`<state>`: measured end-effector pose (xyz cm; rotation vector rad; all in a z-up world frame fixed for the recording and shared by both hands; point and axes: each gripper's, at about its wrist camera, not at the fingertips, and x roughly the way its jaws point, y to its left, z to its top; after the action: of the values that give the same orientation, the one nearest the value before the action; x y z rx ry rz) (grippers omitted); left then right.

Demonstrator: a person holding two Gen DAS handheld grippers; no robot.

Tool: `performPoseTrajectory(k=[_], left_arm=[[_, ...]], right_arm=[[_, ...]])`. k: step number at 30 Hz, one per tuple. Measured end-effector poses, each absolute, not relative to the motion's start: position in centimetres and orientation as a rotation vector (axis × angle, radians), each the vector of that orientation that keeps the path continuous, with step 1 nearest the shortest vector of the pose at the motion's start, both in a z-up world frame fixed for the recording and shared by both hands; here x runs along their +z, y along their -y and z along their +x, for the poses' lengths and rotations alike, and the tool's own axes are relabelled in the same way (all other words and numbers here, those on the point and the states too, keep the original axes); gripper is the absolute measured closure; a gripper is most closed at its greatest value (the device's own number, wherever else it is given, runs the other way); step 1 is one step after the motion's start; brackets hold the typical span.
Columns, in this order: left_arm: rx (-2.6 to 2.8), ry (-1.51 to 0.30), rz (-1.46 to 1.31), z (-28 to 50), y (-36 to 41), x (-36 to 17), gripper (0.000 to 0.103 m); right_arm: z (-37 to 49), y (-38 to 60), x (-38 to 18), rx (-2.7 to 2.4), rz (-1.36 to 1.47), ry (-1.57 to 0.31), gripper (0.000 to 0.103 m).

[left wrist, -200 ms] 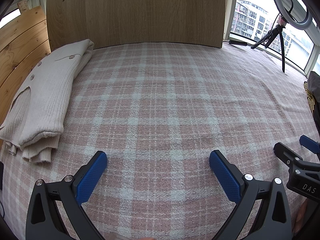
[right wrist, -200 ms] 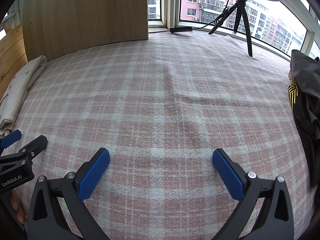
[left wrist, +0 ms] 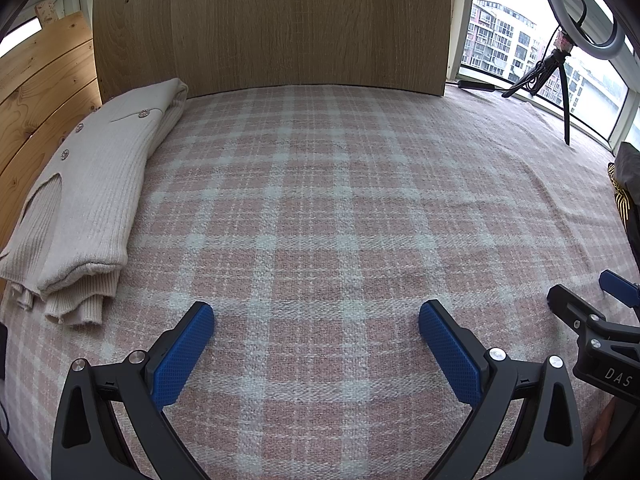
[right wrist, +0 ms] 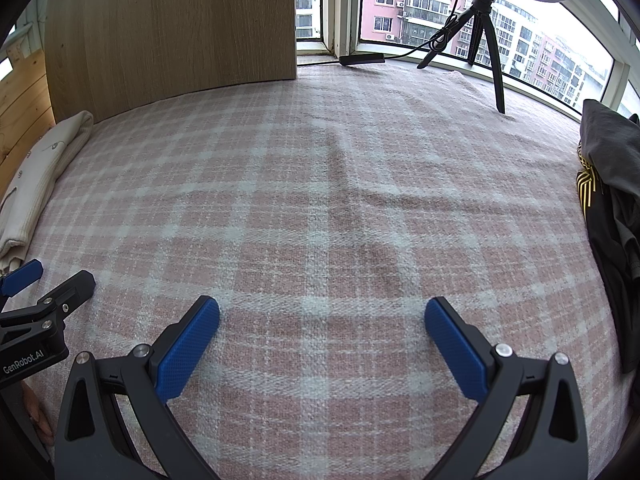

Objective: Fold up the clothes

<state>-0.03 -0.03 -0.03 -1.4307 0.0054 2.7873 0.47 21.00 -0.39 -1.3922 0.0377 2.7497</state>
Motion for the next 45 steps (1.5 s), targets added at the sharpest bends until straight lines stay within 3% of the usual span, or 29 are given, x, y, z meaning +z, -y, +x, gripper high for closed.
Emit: performPoseTrajectory(k=[23,30,45], left_arm=[[2.734,-0.029,-1.471,0.5,0.1,0.8,0.001],[2.701,-0.1,-1.354,2.8,0.3,5.7,0.001],[2.555,-0.157,-1.05,4.7,0.2,16.1,0.001]], right_arm=[[2.2,-20.3,0.9,2.726,-1.41,0.03,0.0],[5.6,-20.5,5.2,2.718,-1.315,-0.017,0.0],[18.4,-27.4,14.8,2.507,-0.998,-0.305,0.0]])
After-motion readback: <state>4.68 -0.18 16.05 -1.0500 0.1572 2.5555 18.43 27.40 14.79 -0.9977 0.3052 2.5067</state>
